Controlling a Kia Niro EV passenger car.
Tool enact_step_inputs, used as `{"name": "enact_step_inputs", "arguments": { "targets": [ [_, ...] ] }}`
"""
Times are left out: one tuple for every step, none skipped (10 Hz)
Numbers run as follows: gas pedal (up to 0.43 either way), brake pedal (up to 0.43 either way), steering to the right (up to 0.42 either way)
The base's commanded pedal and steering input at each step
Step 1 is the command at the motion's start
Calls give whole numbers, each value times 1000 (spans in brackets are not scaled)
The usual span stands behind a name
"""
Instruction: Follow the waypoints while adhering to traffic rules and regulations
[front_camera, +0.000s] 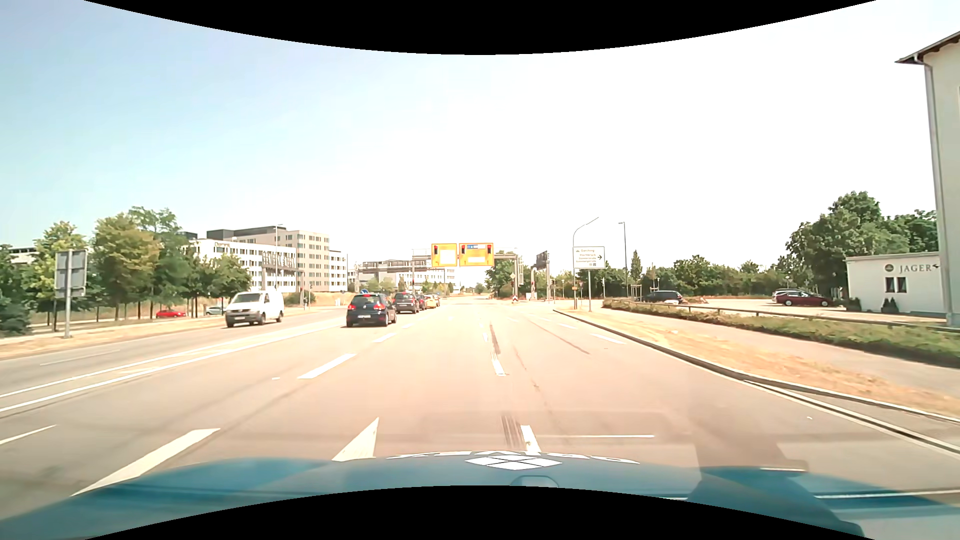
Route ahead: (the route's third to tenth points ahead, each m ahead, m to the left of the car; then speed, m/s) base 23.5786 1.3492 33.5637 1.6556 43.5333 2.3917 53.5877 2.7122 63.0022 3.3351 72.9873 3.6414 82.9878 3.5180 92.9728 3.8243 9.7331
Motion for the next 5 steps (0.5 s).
{"name": "enact_step_inputs", "arguments": {
  "targets": [
    [0,0,10],
    [0,0,9],
    [0,0,8],
    [0,0,8],
    [0,0,7]
  ]
}}
